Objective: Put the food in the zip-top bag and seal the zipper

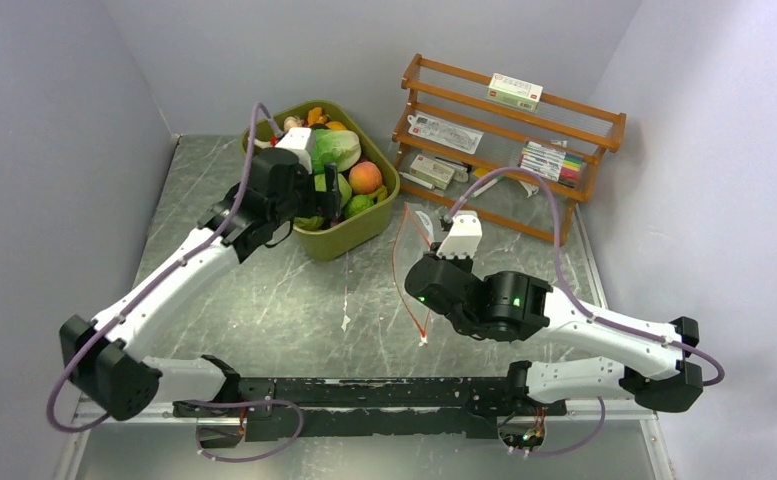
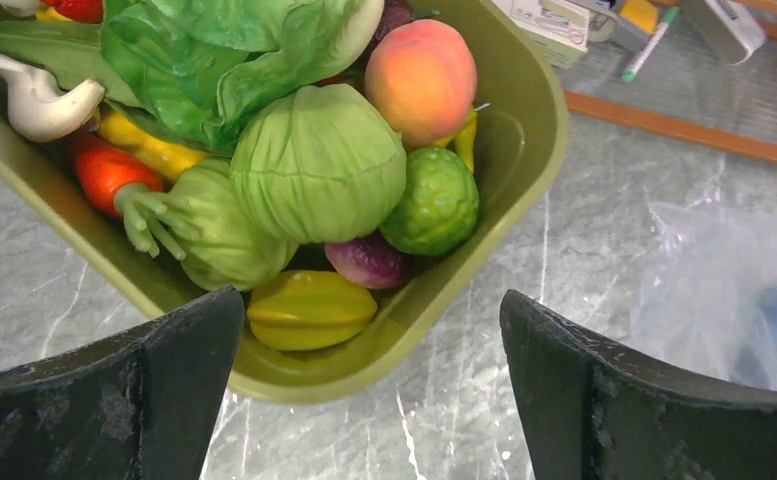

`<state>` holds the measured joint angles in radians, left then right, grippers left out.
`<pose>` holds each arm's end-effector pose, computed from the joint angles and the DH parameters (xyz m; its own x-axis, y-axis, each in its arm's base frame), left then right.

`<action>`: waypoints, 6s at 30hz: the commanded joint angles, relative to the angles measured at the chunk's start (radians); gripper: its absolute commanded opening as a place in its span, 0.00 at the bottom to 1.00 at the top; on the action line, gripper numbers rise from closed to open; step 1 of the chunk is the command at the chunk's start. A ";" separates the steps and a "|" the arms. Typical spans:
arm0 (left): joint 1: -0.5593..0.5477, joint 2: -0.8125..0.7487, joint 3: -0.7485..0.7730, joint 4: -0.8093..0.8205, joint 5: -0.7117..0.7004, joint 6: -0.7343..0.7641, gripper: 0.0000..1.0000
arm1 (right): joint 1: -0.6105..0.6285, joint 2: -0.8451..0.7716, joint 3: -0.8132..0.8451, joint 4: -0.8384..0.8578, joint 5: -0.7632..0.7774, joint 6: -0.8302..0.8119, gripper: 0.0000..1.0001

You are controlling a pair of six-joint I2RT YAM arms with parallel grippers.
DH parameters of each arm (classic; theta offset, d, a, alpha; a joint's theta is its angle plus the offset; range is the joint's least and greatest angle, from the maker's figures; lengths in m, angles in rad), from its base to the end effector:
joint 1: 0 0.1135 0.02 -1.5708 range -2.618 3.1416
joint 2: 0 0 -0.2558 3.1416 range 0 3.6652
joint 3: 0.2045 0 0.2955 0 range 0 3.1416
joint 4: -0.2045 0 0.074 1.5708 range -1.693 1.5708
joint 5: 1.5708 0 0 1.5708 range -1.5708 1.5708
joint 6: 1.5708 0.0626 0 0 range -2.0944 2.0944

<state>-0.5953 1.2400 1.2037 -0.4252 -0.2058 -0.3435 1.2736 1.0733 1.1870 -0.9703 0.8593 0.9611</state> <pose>0.2964 -0.1853 0.3447 -0.4810 -0.0724 -0.8737 0.2501 0.9439 -0.2159 0.1197 0.2288 0.3439 -0.5195 0.1319 -0.8443 -0.0929 0.9734 0.2093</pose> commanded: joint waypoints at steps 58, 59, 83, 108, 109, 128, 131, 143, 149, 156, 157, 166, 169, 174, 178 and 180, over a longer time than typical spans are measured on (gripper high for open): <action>0.111 0.360 0.016 0.165 -0.038 0.002 0.99 | -0.003 0.011 -0.043 0.174 -0.090 -0.036 0.00; 0.111 0.361 0.014 0.166 -0.041 -0.002 0.99 | -0.003 0.014 -0.043 0.172 -0.093 -0.036 0.00; 0.111 0.096 -0.077 0.154 0.103 0.030 0.59 | -0.003 0.069 -0.016 0.124 -0.058 0.061 0.00; 0.111 -0.597 -0.359 0.303 0.840 -0.409 0.54 | -0.147 0.182 0.034 0.307 -0.305 -0.083 0.00; 0.111 -0.598 -0.389 0.362 0.884 -0.451 0.54 | -0.147 0.180 0.027 0.315 -0.311 -0.081 0.00; 0.109 -0.517 -0.578 0.761 0.927 -0.612 0.50 | -0.147 0.125 -0.029 0.427 -0.392 -0.104 0.00; 0.109 -0.511 -0.539 0.600 0.849 -0.500 0.49 | -0.146 0.116 -0.036 0.451 -0.412 -0.120 0.00; 0.109 -0.492 -0.421 0.227 0.623 -0.286 0.47 | -0.145 0.120 -0.031 0.529 -0.440 -0.183 0.00; 0.109 -0.473 -0.379 0.149 0.574 -0.241 0.46 | -0.146 0.163 0.001 0.577 -0.485 -0.228 0.00; 0.109 -0.455 -0.342 0.052 0.503 -0.203 0.45 | -0.146 0.204 0.007 0.631 -0.538 -0.237 0.00; 0.108 -0.451 -0.336 0.033 0.487 -0.195 0.44 | -0.145 0.203 0.005 0.638 -0.545 -0.235 0.00; 0.107 -0.424 -0.301 -0.075 0.361 -0.156 0.42 | -0.145 0.204 0.004 0.626 -0.534 -0.231 0.00; 0.107 -0.411 -0.297 -0.067 0.380 -0.151 0.42 | -0.146 0.213 -0.002 0.653 -0.549 -0.242 0.00; 0.106 -0.391 -0.288 -0.078 0.372 -0.147 0.41 | -0.146 0.253 0.021 0.685 -0.578 -0.267 0.00; 0.106 -0.380 -0.277 -0.096 0.378 -0.143 0.43 | -0.145 0.293 0.029 0.717 -0.602 -0.278 0.00; 0.107 -0.382 -0.269 -0.095 0.401 -0.157 0.48 | -0.146 0.312 0.032 0.736 -0.614 -0.271 0.00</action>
<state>-0.4881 0.8627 0.8894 -0.5125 0.1936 -0.5037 1.1259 1.3579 1.1847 -0.2962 0.2821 0.7048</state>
